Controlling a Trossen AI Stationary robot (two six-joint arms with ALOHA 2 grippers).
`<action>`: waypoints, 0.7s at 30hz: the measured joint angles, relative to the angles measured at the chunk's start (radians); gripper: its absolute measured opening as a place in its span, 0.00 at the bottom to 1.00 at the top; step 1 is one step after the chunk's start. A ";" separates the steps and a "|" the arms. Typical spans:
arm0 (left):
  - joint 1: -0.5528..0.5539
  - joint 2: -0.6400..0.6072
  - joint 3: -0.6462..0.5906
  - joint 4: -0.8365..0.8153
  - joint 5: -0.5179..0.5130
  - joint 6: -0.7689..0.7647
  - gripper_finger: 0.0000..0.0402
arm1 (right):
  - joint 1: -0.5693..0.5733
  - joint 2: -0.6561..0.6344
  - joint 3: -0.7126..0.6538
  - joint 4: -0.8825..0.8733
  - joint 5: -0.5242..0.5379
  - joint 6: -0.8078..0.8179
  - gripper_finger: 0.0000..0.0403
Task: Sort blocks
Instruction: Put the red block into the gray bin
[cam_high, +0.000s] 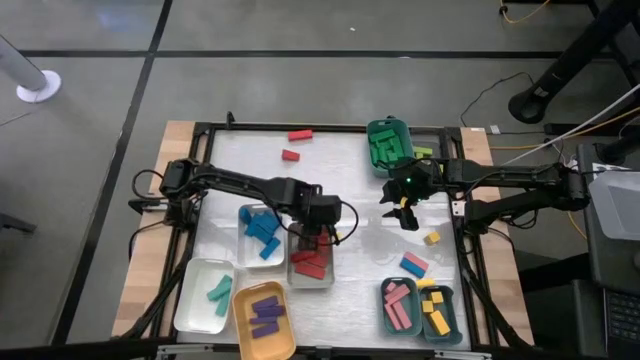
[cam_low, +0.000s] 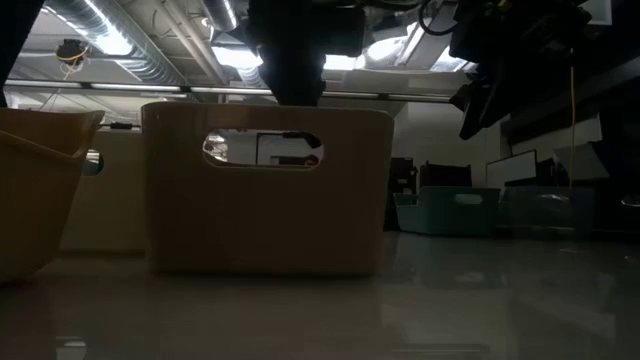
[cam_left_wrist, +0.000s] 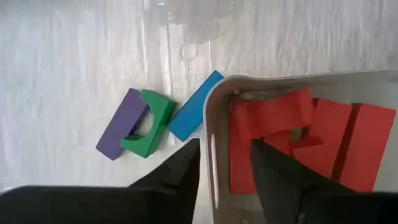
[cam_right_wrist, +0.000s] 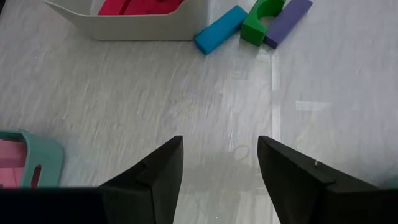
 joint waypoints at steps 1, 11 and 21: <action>0.001 0.000 0.000 0.000 0.001 0.010 0.33 | 0.000 0.000 0.000 0.000 0.000 0.000 0.51; 0.171 0.000 0.000 -0.014 -0.004 0.113 0.32 | 0.000 0.000 0.000 0.000 0.000 0.000 0.51; 0.501 0.000 0.000 -0.009 -0.006 0.070 0.32 | 0.000 0.000 0.000 -0.001 0.000 0.000 0.51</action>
